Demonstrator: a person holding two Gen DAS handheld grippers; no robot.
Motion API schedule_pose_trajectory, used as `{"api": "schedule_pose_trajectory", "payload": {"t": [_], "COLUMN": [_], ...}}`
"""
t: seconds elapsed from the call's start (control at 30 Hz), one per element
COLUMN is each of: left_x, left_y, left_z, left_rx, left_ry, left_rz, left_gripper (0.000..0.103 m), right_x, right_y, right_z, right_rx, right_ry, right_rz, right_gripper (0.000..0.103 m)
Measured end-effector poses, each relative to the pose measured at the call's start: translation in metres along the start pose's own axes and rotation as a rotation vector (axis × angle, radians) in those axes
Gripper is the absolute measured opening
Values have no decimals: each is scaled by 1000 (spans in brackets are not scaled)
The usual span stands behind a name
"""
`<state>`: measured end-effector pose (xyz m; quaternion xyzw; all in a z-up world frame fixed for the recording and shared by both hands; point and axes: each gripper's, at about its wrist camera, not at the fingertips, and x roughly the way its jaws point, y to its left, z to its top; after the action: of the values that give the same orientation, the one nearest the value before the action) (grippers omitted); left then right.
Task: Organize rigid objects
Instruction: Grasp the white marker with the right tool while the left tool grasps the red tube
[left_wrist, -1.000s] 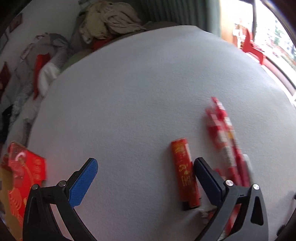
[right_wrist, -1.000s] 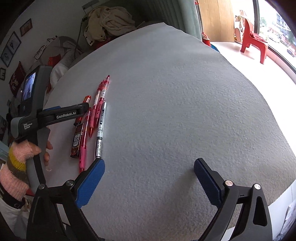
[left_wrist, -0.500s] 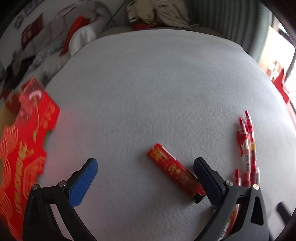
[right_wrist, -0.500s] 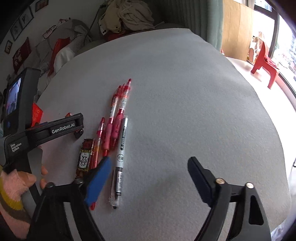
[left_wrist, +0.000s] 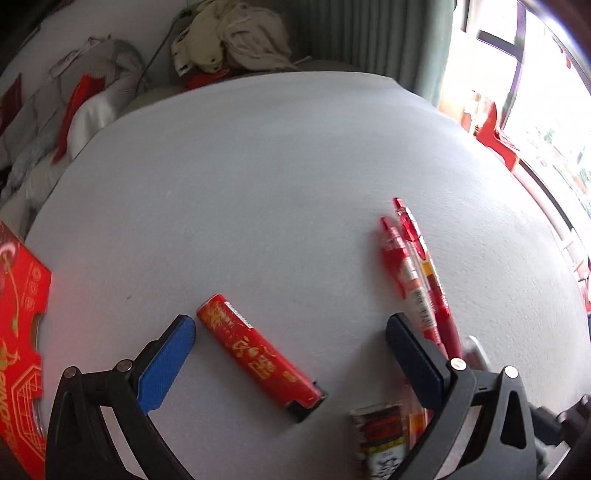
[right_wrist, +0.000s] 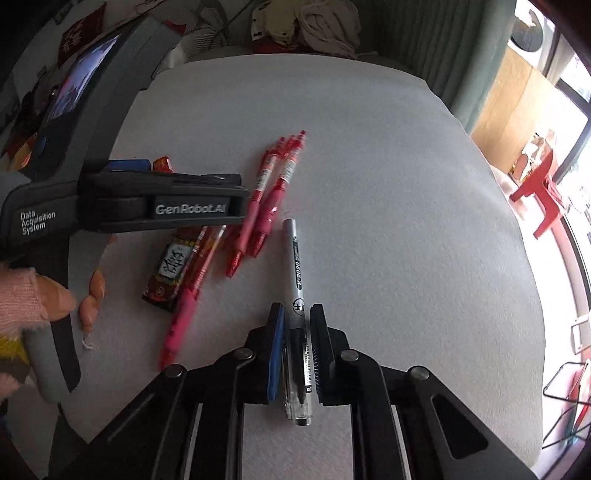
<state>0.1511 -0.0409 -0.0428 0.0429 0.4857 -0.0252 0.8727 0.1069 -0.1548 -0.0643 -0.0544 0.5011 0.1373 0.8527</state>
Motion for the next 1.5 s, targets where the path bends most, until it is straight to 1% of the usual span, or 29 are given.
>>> {"api": "schedule_pose_trajectory", "payload": {"t": [0.03, 0.07, 0.13, 0.23, 0.3, 0.37, 0.5, 0.67, 0.83, 0.97, 1.2, 1.3, 1.33, 1.4, 1.43, 1.47, 1.5], "left_x": [1, 1, 0, -4, -6, 2, -1, 0, 2, 2, 4, 6, 5, -1, -4, -7, -7], "left_y": [3, 3, 1, -2, 0, 14, 11, 10, 9, 8, 7, 6, 5, -3, -7, -11, -12], "left_z": [1, 1, 2, -2, -5, 2, -8, -9, -5, -6, -2, 4, 5, 8, 9, 10, 10], "left_rx": [-36, -58, -79, -99, -99, -97, -99, -103, -107, -104, -100, -90, -76, -12, 21, 54, 63], "left_ry": [9, 11, 15, -7, -15, -11, -28, -25, -17, -25, -3, 40, 47, 46, 42, 54, 64], "left_rz": [-8, 13, 30, 46, 47, 43, 43, 46, 49, 47, 47, 36, 25, -11, -30, -42, -45], "left_gripper": [103, 103, 103, 103, 103, 103, 103, 103, 103, 103, 103, 101, 95, 71, 36, 20, 20], "right_x": [-1, -2, -2, -2, -3, -5, -7, -9, -4, -3, -3, -4, -4, -5, -6, -7, -9], "right_y": [-8, -13, -17, -9, -3, -4, -4, -1, -6, -8, -6, -4, -3, 0, 1, 1, -1], "right_z": [-2, -4, -5, -3, -4, -4, -8, -8, -1, 1, 2, -1, -2, -2, -3, -4, -6], "right_rx": [27, 50, 70, 20, 0, 11, 18, 20, 22, 17, -5, -14, -14, -21, -18, -11, 3], "right_ry": [4, 4, 2, -10, -19, -23, -20, -15, 4, 11, 24, 5, 1, 4, 7, 7, 5], "right_rz": [5, 16, 31, -12, -31, -22, -13, -11, -1, 10, 7, -2, -8, -17, -18, -13, -3], "right_gripper": [15, 15, 15, 15, 15, 15, 15, 15, 16, 16, 16, 16, 16, 12, 12, 11, 11]}}
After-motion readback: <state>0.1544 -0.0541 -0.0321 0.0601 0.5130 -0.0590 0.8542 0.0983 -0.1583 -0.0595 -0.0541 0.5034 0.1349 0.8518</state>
